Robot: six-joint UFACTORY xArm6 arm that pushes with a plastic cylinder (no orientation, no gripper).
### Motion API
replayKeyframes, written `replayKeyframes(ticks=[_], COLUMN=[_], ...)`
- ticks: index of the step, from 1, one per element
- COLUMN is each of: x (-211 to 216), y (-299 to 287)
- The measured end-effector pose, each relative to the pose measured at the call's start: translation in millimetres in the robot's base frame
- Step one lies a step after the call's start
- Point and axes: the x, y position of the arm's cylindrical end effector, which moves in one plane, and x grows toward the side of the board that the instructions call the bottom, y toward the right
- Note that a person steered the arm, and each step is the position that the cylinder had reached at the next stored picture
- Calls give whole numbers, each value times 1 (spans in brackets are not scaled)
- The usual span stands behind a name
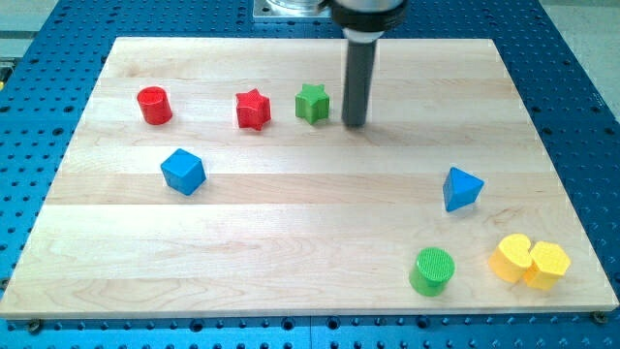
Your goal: Move the green star parallel to the red star
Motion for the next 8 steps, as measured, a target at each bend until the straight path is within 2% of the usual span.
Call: replayKeyframes(ticks=[1, 2, 3, 4, 5, 6, 7, 8], x=[-76, -77, -15, -9, -16, 72, 91, 62], y=[-8, -68, -78, -57, -2, -19, -100, -108])
